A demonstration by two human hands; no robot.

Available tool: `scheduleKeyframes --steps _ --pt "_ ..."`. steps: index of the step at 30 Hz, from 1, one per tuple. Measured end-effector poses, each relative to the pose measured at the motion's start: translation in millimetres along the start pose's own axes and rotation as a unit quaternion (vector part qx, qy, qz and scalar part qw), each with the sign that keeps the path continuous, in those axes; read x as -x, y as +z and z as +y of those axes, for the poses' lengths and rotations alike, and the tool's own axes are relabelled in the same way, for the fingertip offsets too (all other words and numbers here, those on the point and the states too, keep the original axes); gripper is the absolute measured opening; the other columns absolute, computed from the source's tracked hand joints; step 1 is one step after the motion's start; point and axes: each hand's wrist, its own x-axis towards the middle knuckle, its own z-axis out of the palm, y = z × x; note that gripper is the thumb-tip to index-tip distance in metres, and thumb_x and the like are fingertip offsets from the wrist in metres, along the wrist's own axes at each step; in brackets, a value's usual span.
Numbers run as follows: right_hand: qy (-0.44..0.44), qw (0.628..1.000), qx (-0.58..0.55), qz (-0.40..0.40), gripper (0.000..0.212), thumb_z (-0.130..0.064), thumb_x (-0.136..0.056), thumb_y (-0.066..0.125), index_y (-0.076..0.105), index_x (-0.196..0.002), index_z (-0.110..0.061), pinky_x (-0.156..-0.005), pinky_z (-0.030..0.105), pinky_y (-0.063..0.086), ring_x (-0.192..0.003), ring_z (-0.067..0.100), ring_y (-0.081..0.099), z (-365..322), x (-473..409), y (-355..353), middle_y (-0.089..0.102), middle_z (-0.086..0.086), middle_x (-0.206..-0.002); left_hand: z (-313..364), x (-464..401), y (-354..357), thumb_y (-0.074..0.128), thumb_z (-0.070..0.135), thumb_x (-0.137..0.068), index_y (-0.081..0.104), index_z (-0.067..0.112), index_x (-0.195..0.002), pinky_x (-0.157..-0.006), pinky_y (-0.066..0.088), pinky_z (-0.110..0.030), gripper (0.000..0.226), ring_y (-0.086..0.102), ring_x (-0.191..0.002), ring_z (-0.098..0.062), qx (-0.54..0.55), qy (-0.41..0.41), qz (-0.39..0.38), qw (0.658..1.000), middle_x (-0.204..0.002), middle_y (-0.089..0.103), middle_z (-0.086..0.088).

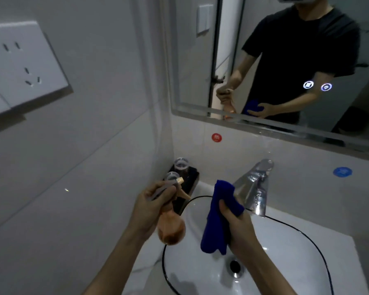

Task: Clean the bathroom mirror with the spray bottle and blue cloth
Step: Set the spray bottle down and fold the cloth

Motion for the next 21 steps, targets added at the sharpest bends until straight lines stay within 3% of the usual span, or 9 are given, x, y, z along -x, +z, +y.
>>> scheduleKeyframes --steps 5,8,11,15,18,21 --pt "0.05 0.999 -0.014 0.004 0.046 -0.027 -0.076 0.073 0.061 -0.119 -0.019 -0.073 0.05 0.055 -0.089 0.04 0.063 21.6 6.3 4.0 0.068 0.022 -0.103 -19.8 18.1 -49.2 0.087 0.037 -0.073 0.078 0.016 -0.106 -0.053 0.043 -0.02 0.041 0.056 -0.06 -0.009 -0.101 -0.04 0.016 0.994 -0.078 0.077 -0.004" --pt "0.061 0.998 -0.024 0.001 0.037 -0.026 -0.08 0.072 0.065 -0.116 -0.026 -0.072 0.048 0.055 -0.087 0.038 0.063 28.8 4.9 -4.0 0.068 0.019 -0.102 -30.5 21.9 -74.4 0.083 0.015 -0.077 0.08 0.019 -0.103 -0.058 0.048 -0.02 0.027 0.066 -0.068 -0.006 -0.133 -0.069 0.042 0.988 -0.082 0.078 0.002" --pt "0.069 0.997 -0.013 0.009 0.042 -0.028 -0.079 0.072 0.063 -0.12 -0.031 -0.074 0.048 0.056 -0.091 0.038 0.063 33.2 3.5 -9.6 0.068 0.018 -0.106 -42.0 21.6 -95.3 0.072 -0.007 -0.081 0.081 0.023 -0.1 -0.065 0.052 -0.016 0.037 0.073 -0.082 -0.008 -0.154 -0.092 0.073 0.981 -0.094 0.08 -0.003" --pt "0.075 0.997 0.006 0.026 0.038 -0.026 -0.083 0.07 0.064 -0.119 -0.037 -0.071 0.042 0.056 -0.09 0.033 0.066 37.4 2.0 -10.4 0.07 0.013 -0.106 -54.1 7.4 -107.1 0.076 -0.006 -0.079 0.083 0.027 -0.092 -0.063 0.052 -0.016 0.036 0.067 -0.072 -0.006 -0.197 -0.1 0.088 0.971 -0.085 0.079 0.001" --pt "0.083 0.996 0.014 0.033 0.034 -0.021 -0.091 0.066 0.064 -0.121 -0.037 -0.071 0.04 0.056 -0.093 0.03 0.066 41.8 -0.7 -10.2 0.071 0.009 -0.109 -63.8 -7.1 -111.5 0.076 -0.011 -0.077 0.079 0.025 -0.093 -0.073 0.055 -0.02 0.039 0.068 -0.08 -0.007 -0.251 -0.08 0.067 0.962 -0.086 0.078 0.004" --pt "0.09 0.995 0.02 0.029 0.035 -0.024 -0.088 0.068 0.064 -0.12 -0.039 -0.072 0.039 0.056 -0.095 0.029 0.067 41.8 -0.6 -8.9 0.071 0.007 -0.11 -73.2 -22.2 -112.2 0.071 -0.018 -0.075 0.077 0.024 -0.091 -0.073 0.052 -0.016 0.046 0.068 -0.081 0.003 -0.289 -0.07 0.037 0.954 -0.083 0.078 0.012"
